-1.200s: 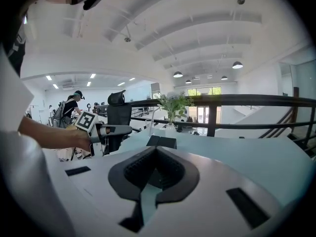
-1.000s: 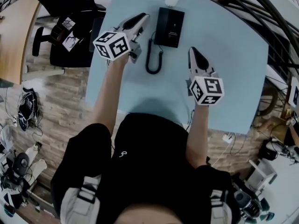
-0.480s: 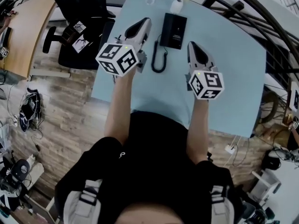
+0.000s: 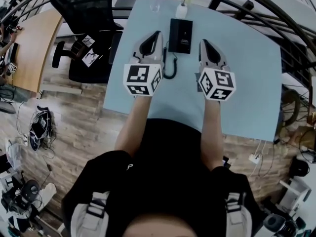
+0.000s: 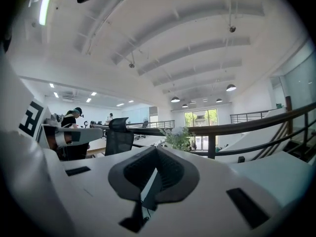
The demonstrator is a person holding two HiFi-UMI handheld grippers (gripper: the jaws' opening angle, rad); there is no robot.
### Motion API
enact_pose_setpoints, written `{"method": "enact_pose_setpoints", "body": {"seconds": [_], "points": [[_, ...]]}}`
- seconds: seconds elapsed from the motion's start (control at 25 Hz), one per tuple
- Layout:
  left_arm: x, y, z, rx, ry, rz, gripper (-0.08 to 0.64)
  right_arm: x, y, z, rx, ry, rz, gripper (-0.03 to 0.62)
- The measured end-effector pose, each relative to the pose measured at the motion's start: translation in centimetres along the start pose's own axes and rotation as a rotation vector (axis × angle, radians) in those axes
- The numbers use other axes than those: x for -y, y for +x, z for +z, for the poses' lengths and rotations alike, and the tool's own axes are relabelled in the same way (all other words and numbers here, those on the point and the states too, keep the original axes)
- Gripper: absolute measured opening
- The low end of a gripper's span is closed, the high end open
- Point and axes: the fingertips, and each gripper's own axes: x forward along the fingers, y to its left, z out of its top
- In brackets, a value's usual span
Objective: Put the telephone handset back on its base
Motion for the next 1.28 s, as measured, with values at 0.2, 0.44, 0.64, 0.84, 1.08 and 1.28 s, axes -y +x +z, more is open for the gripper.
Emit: {"method": "enact_pose_setpoints", "body": {"seconds": [0.2, 0.44, 0.64, 0.84, 1.08, 1.28], "points": [[0.2, -0.2, -0.8, -0.014, 0.002, 0.037, -0.002, 0.5, -1.2, 0.2, 0.010, -0.001, -0.014, -0.006], [1.6, 0.2, -1.0, -0.026, 0.036, 0.015, -0.002, 1.2, -2.2, -0.1, 0.004, -0.001, -0.016, -0.006], [2.6, 0.0, -2.2, -0.059, 0.063, -0.011, -0.002, 1.3, -2.4, -0.6, 0.006, 0.007, -0.013, -0.006], [2.7, 0.3, -2.5, -0.065, 0.059, -0.017, -0.002, 1.4, -2.4, -0.7, 0.007, 0.004, -0.009, -0.006], [2.5, 0.3, -3.2, -0.082, 0.044, -0.023, -0.002, 2.3, -2.3, -0.9, 0.002, 0.021, -0.030, -0.006], [2.2, 0.2, -3.7, -0.087, 0.033, -0.027, -0.002, 2.2, -2.2, -1.2, 0.000, 0.017, -0.038, -0.006]]}}
